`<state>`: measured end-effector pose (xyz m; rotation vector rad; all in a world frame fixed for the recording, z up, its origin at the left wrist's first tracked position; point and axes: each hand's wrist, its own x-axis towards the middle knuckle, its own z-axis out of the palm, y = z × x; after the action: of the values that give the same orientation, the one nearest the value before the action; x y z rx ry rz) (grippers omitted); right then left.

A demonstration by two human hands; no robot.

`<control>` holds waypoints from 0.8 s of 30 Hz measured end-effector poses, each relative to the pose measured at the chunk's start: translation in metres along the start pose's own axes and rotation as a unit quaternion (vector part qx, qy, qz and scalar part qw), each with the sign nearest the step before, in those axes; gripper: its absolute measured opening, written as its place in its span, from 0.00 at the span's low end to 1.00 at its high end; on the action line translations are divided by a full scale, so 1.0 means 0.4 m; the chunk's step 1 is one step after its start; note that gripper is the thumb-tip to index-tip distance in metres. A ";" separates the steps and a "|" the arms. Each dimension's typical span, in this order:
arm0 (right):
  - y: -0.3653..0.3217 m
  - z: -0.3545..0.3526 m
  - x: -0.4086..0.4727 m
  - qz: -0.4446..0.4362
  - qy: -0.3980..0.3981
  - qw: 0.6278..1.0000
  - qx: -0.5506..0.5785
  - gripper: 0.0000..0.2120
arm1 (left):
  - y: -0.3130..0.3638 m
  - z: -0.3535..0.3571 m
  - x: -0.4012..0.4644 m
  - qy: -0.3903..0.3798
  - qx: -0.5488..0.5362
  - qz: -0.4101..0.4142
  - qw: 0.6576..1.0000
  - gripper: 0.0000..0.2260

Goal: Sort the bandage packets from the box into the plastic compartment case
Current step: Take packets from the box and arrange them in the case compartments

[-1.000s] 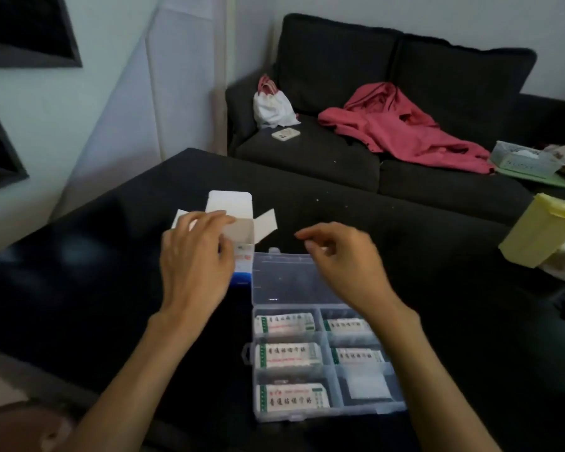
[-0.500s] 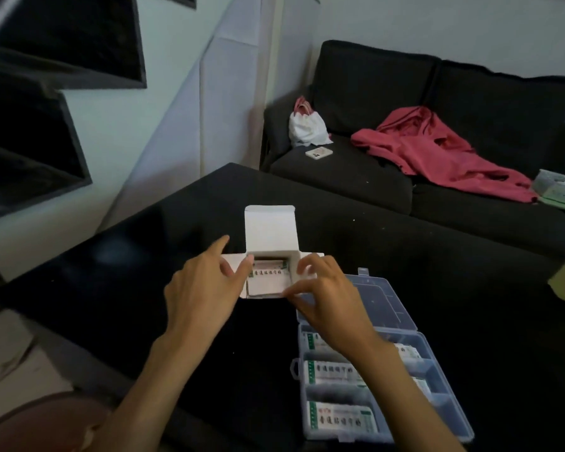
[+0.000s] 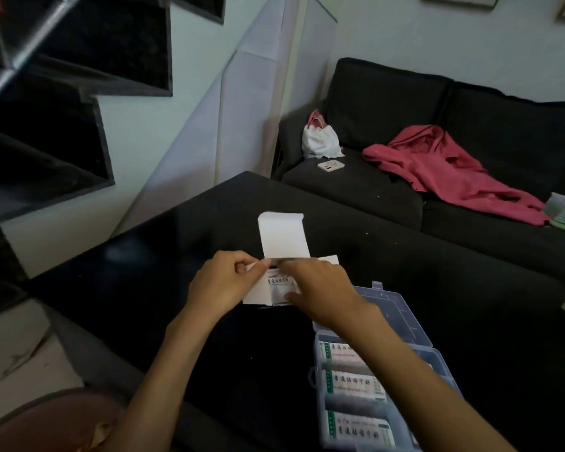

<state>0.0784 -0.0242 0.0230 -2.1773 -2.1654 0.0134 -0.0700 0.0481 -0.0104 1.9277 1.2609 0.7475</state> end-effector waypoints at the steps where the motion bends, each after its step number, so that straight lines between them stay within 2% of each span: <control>1: -0.001 -0.001 0.005 -0.013 -0.023 1.000 0.008 0.23 | -0.004 -0.004 0.004 -0.009 0.002 0.000 1.000 0.09; 4: -0.010 -0.006 0.021 -0.052 -0.084 0.995 -0.013 0.30 | -0.013 -0.008 0.012 -0.027 -0.002 0.001 1.000 0.11; 6: -0.018 -0.006 0.038 -0.066 -0.097 0.993 -0.030 0.30 | -0.017 -0.010 0.014 -0.026 -0.006 -0.005 1.000 0.11; 10: -0.023 0.006 0.055 -0.069 -0.061 0.996 -0.013 0.17 | -0.025 -0.015 0.017 -0.020 -0.015 -0.031 0.999 0.13; 13: -0.016 0.018 0.049 -0.066 -0.026 0.997 0.007 0.12 | -0.026 -0.013 0.019 -0.029 -0.023 -0.043 0.998 0.15; 20: -0.015 0.010 0.037 -0.084 -0.004 0.996 0.036 0.14 | -0.004 -0.015 0.014 -0.036 -0.022 -0.067 0.997 0.16; 22: -0.014 0.006 0.038 -0.096 -0.016 0.995 0.034 0.17 | 0.000 -0.014 0.018 -0.037 -0.021 -0.079 0.996 0.16; 24: -0.010 0.011 0.045 -0.104 -0.031 0.994 0.017 0.15 | 0.004 -0.012 0.022 -0.044 -0.016 -0.089 0.995 0.16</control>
<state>0.0744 -0.0062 0.0196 -1.9472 -2.3967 0.1075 -0.0699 0.0571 -0.0055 1.7753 1.3376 0.5817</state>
